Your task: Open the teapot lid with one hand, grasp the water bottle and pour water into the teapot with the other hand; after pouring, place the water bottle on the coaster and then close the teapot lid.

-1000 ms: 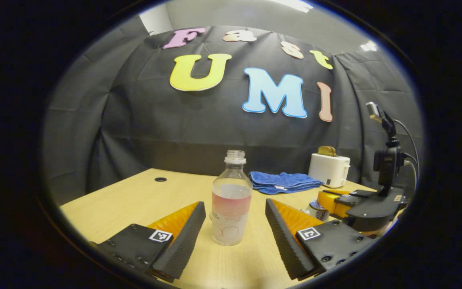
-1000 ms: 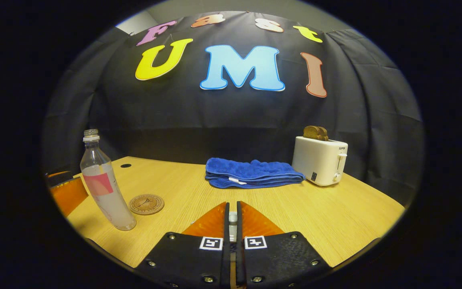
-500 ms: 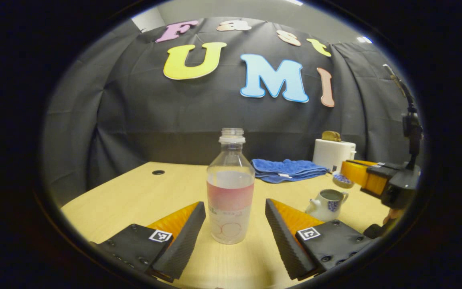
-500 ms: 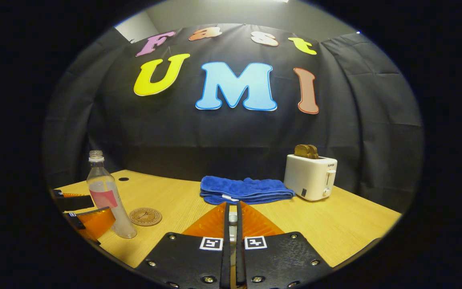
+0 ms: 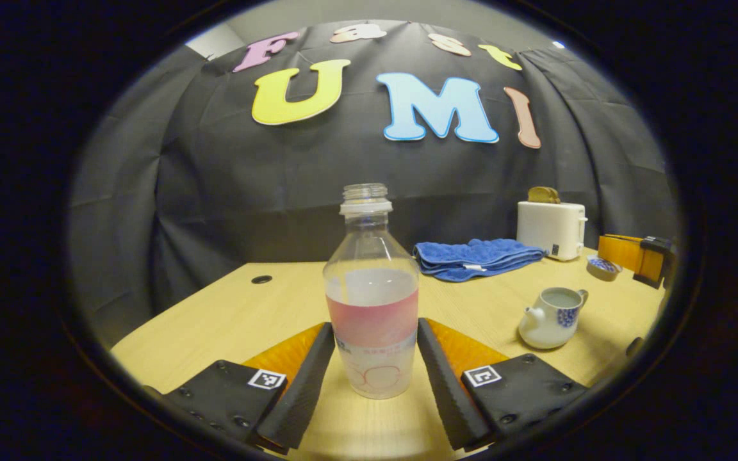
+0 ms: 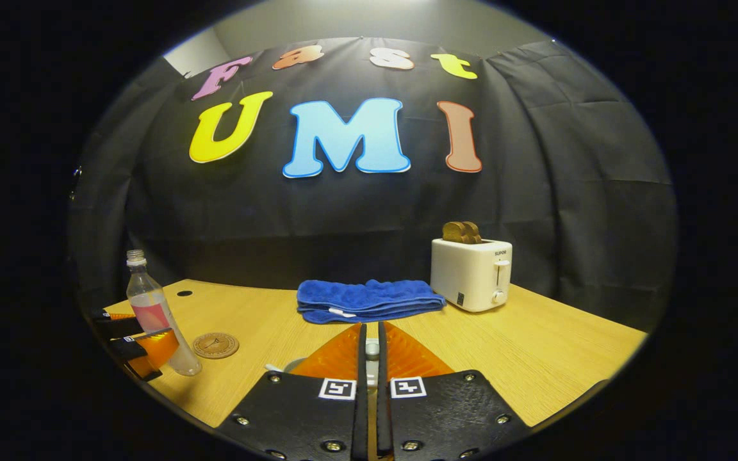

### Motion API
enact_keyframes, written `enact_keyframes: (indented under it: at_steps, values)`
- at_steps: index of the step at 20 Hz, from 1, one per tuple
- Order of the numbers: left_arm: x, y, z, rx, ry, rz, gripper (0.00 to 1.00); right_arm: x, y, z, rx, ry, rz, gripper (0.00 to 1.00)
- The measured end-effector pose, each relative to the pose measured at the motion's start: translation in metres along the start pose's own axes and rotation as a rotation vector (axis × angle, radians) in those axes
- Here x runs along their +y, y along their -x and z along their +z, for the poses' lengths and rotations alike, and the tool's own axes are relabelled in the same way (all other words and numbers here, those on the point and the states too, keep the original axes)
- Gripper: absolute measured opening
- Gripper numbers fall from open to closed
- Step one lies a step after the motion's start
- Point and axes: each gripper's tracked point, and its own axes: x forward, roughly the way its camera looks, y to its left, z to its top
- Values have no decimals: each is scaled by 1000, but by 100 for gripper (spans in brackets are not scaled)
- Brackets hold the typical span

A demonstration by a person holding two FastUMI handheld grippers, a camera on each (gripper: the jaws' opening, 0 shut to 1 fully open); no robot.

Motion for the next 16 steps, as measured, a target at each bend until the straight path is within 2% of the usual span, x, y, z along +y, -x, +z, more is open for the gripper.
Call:
enact_keyframes:
  at_steps: [8, 16]
  values:
    - [-12, -7, 6, -2, -93, -13, 87, -32, 6, -12, 28, -52, -38, 5]
    - [-18, -15, 26, -28, -492, 9, 86, -43, 11, -15, 29, -83, -42, 5]
